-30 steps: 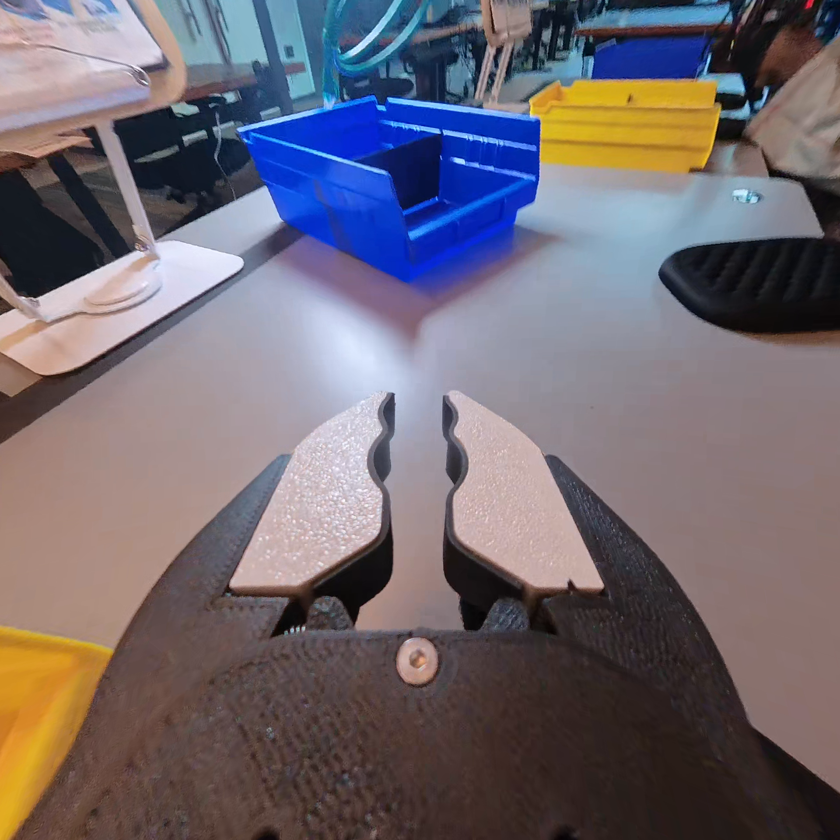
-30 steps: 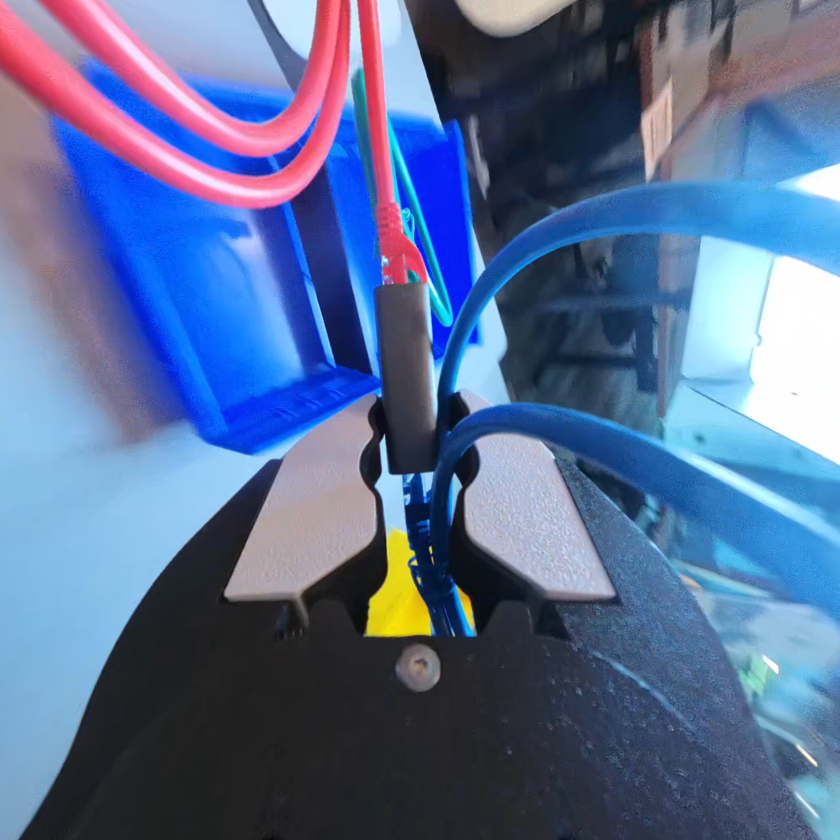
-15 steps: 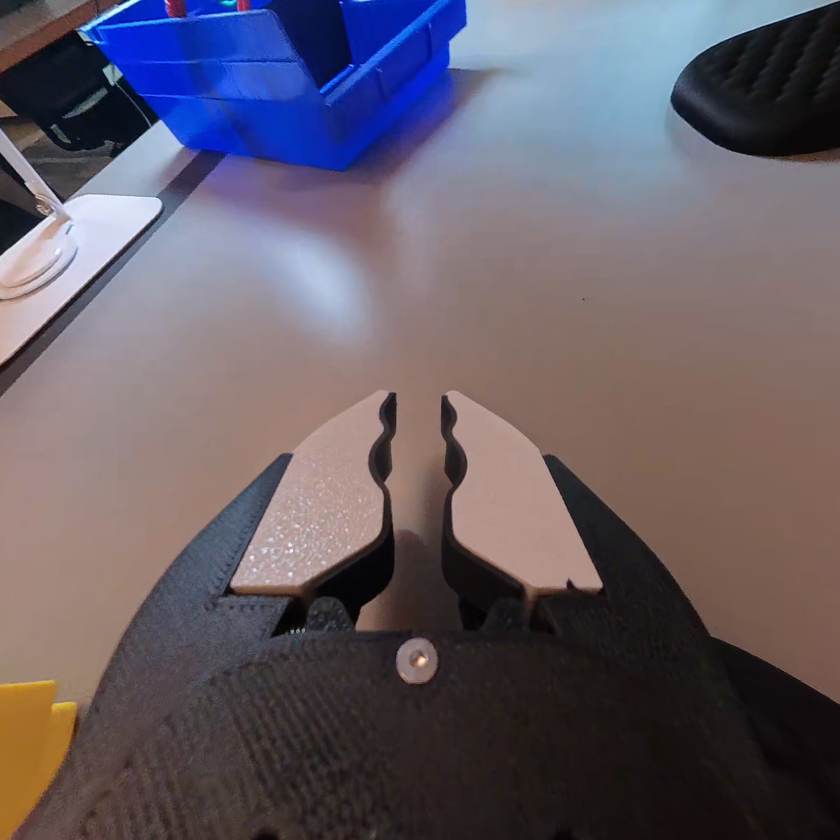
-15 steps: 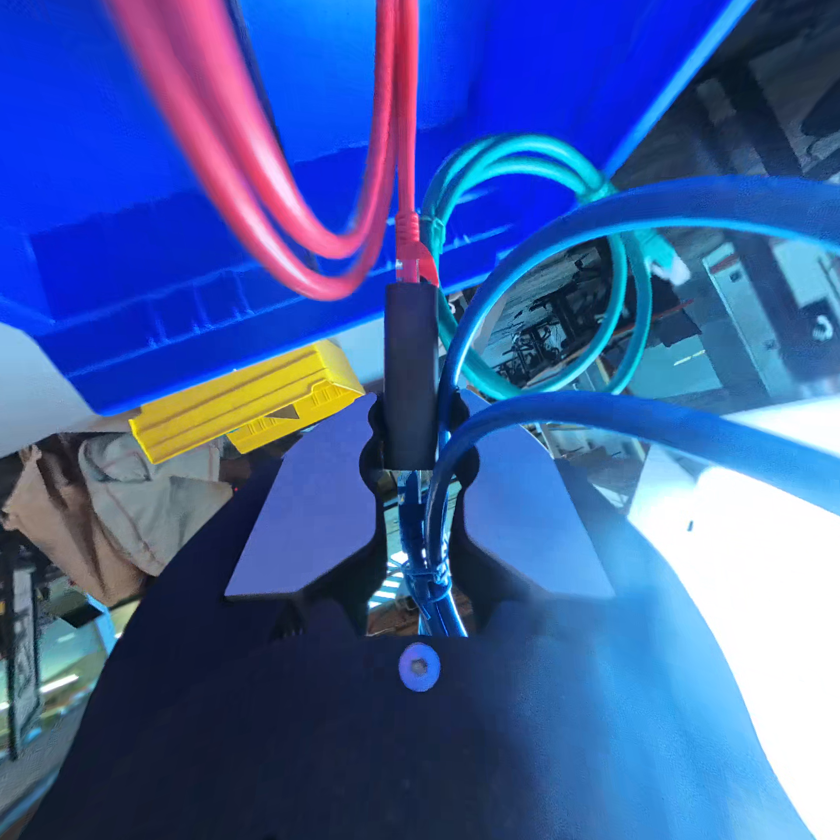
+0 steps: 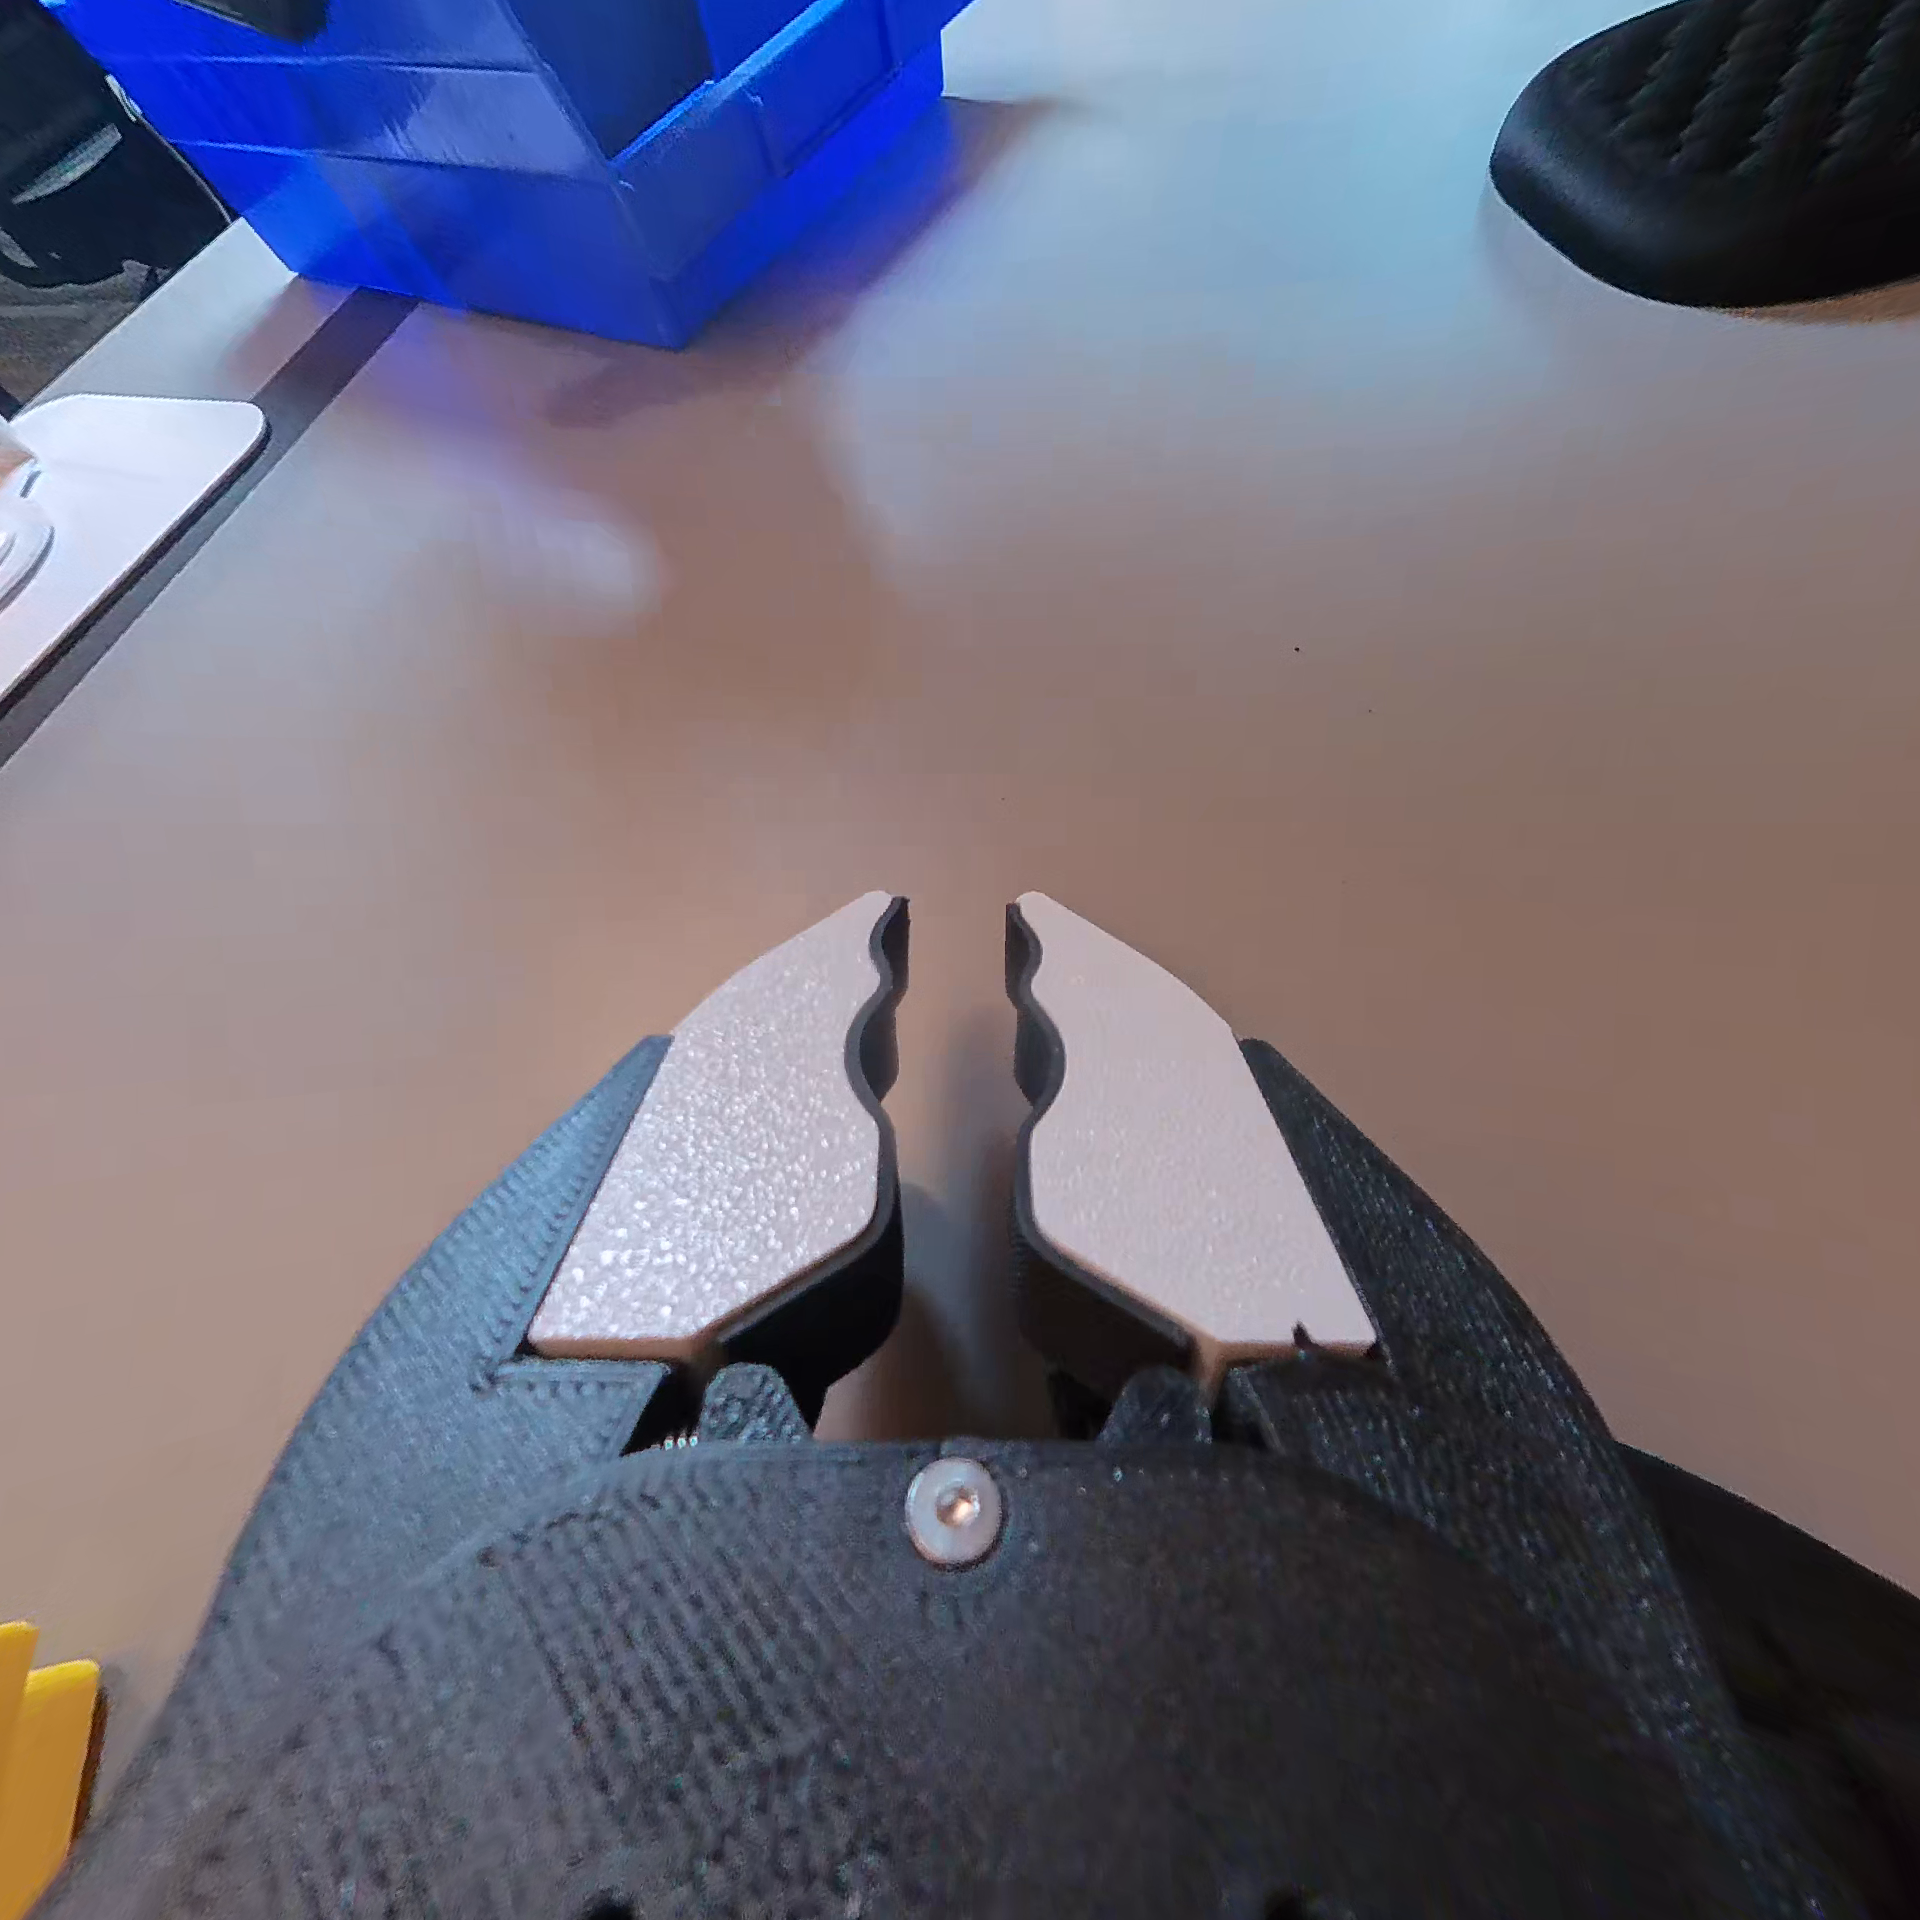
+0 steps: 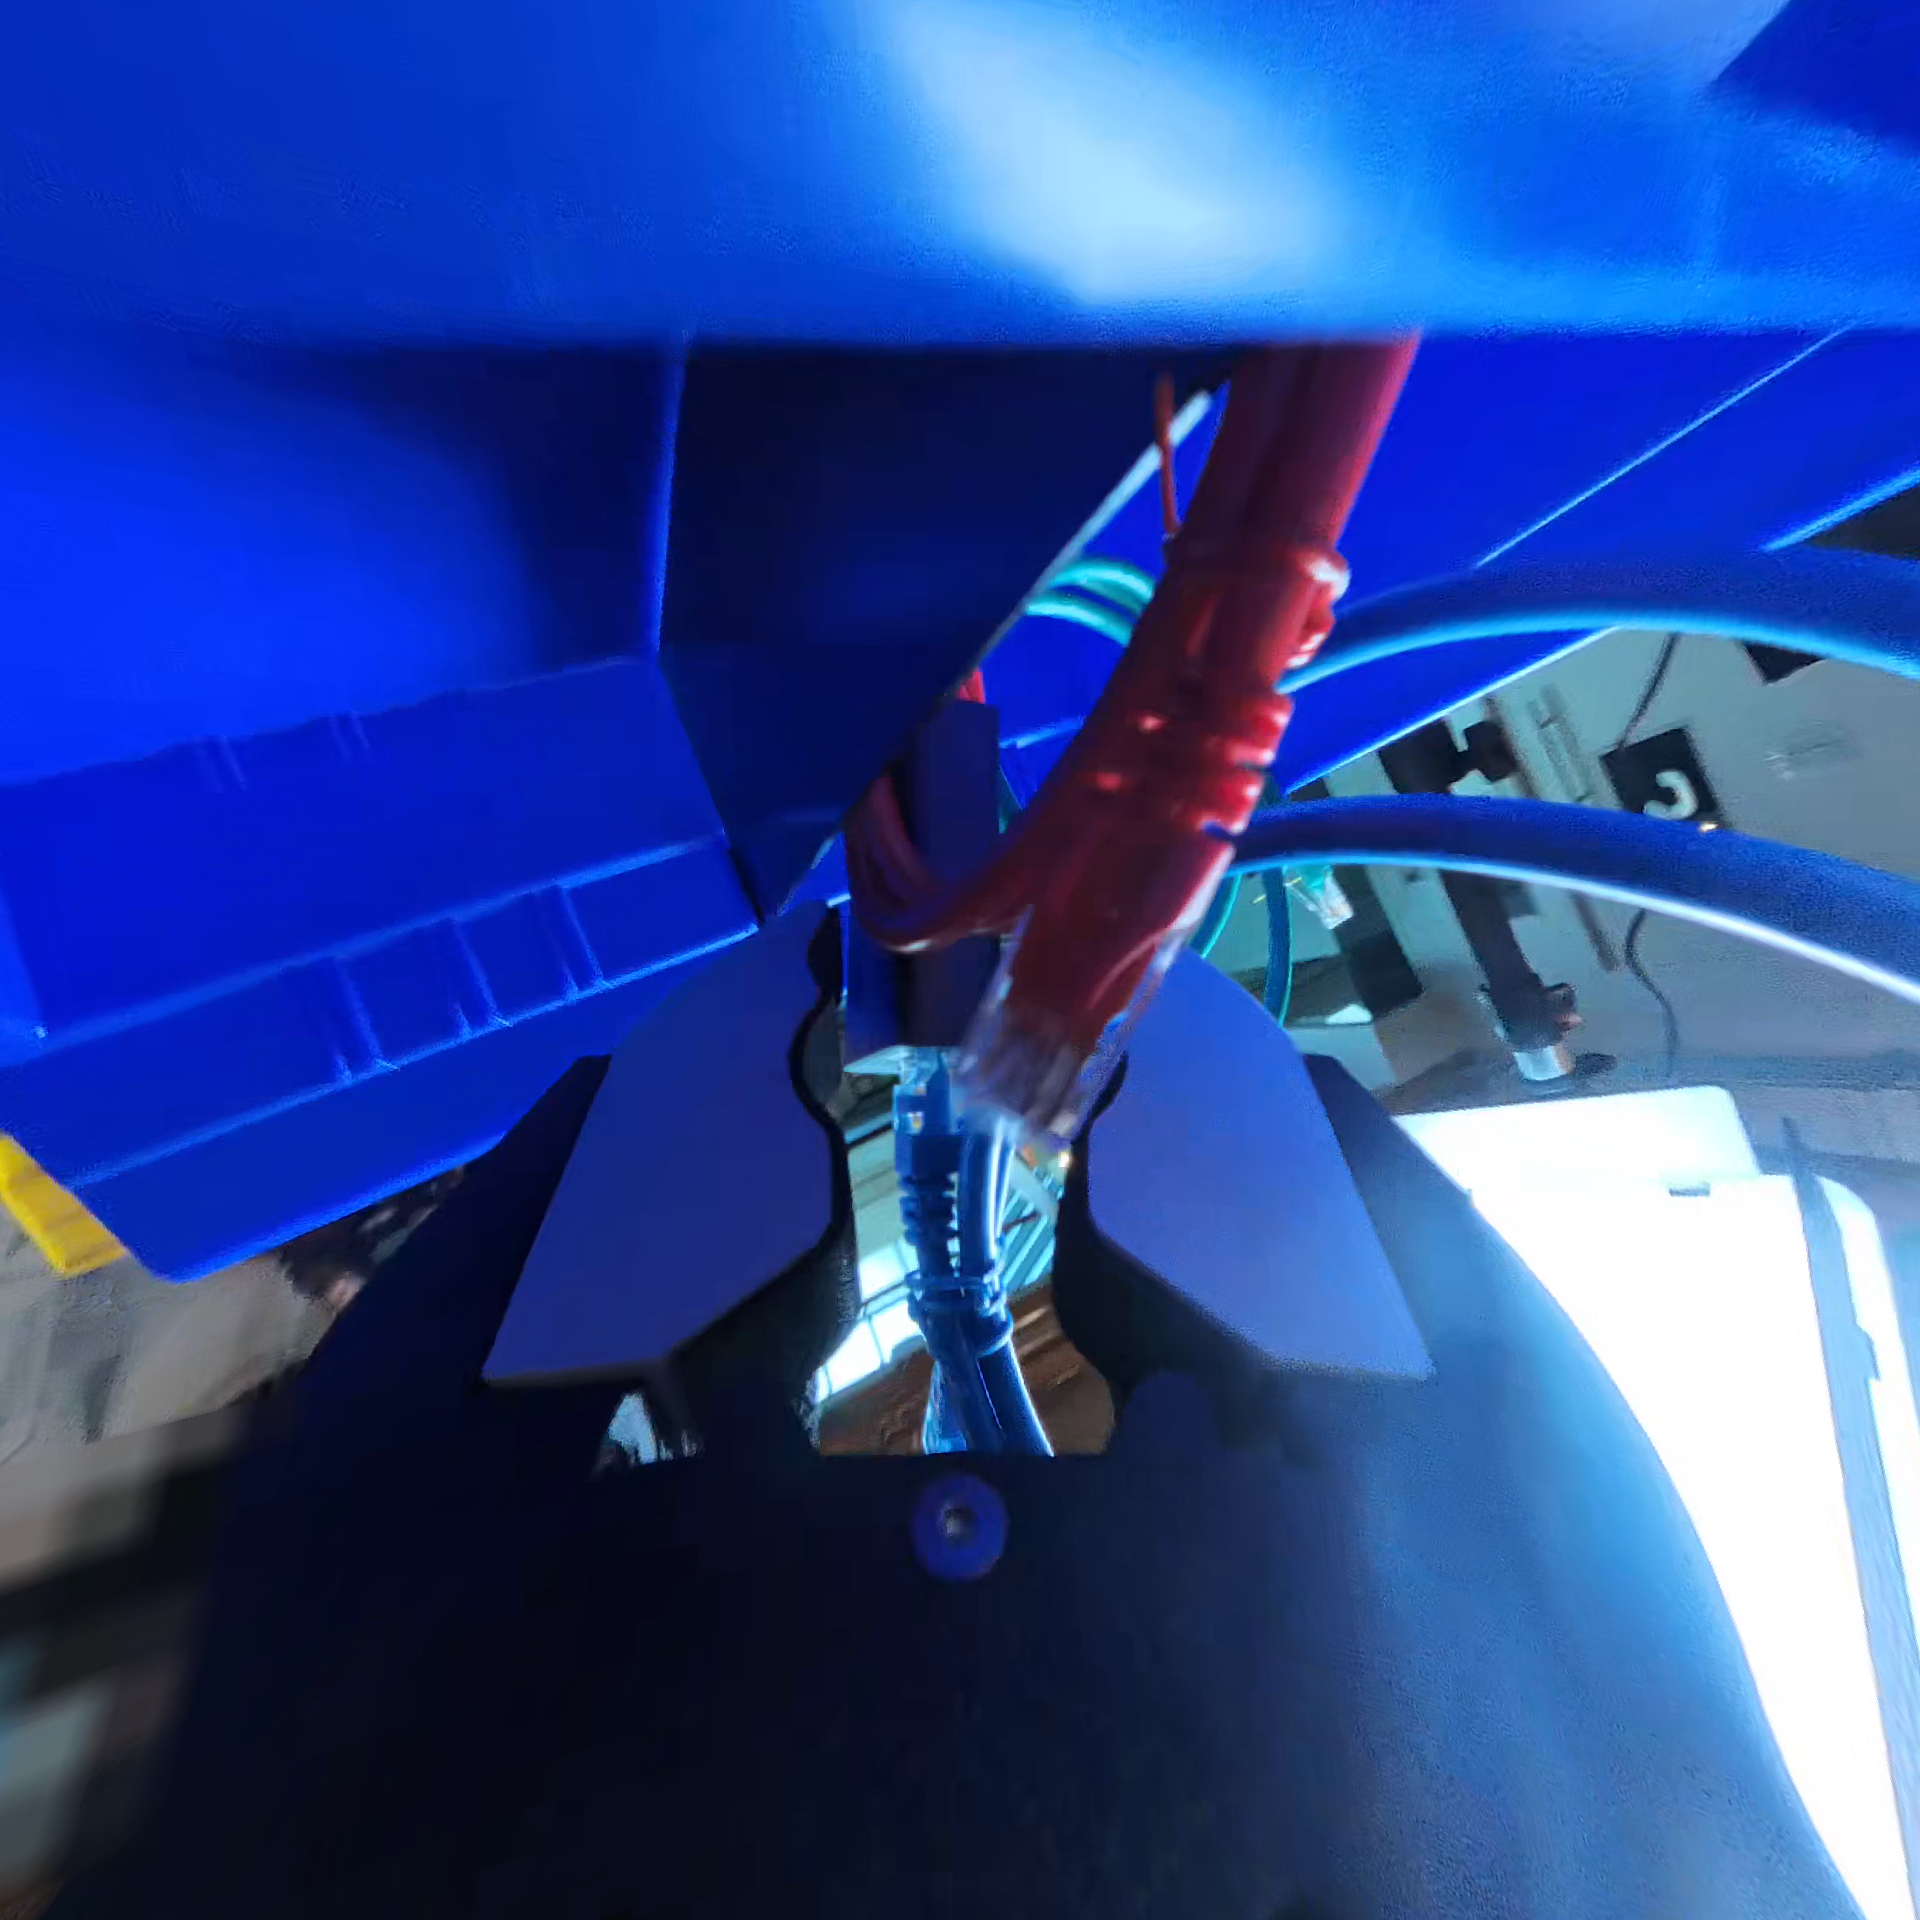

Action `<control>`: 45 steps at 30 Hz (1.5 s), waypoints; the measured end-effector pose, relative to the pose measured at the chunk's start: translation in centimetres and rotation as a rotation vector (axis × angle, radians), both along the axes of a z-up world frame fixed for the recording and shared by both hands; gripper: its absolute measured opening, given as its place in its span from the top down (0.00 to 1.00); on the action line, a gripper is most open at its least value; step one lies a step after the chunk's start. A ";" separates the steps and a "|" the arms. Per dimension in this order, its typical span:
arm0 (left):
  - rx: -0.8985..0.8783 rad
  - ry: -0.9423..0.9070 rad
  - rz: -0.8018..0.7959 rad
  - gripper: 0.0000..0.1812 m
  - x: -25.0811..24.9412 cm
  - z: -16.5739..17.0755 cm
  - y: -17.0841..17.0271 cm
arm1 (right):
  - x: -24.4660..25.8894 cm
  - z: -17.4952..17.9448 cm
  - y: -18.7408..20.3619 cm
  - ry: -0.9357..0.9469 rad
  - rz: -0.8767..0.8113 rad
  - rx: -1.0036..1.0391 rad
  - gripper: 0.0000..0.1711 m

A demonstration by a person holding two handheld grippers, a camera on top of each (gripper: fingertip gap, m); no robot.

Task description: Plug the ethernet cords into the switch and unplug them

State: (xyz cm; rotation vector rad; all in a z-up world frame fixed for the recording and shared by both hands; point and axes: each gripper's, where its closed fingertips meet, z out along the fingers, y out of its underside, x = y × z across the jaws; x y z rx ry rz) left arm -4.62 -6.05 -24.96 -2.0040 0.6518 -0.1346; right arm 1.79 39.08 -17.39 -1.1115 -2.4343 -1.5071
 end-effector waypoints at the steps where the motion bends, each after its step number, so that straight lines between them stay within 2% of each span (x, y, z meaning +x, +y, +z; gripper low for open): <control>1: -0.001 0.002 0.000 0.90 0.0 0.0 0.0 | -0.3 -0.2 -0.8 0.036 0.035 -0.012 0.73; 4: -0.001 0.007 -0.001 0.90 0.1 -0.1 0.0 | -1.2 -0.3 -3.5 0.201 0.100 -0.071 0.69; 12: -0.005 0.012 -0.003 0.90 0.1 -0.1 -0.1 | -1.5 0.0 -12.6 0.748 0.134 -0.353 0.70; 16: -0.010 0.026 -0.008 0.90 0.2 -0.3 -0.1 | 0.5 -0.7 -16.0 0.919 0.113 -0.458 0.71; 19: -0.017 0.037 -0.008 0.90 0.2 -0.5 -0.1 | 2.6 -1.2 -17.1 0.993 0.084 -0.487 0.71; 24: -0.012 0.054 0.005 0.90 0.1 -0.6 0.0 | 5.6 -1.6 -17.2 1.169 0.014 -0.501 0.71; 30: -0.015 0.044 0.029 0.90 -0.3 -0.5 0.2 | 7.5 -1.0 -16.5 1.556 -0.148 -0.514 0.73; 37: -0.026 0.102 0.022 0.90 -0.1 -1.1 0.2 | 5.4 1.2 -14.8 1.973 -0.337 -0.538 0.77; 42: -0.017 0.070 0.012 0.90 0.1 -0.8 0.0 | 4.1 1.5 -12.9 2.077 -0.401 -0.468 0.76; 45: -0.015 0.059 0.009 0.90 0.1 -0.6 0.0 | 3.8 0.8 -11.5 2.056 -0.443 -0.423 0.73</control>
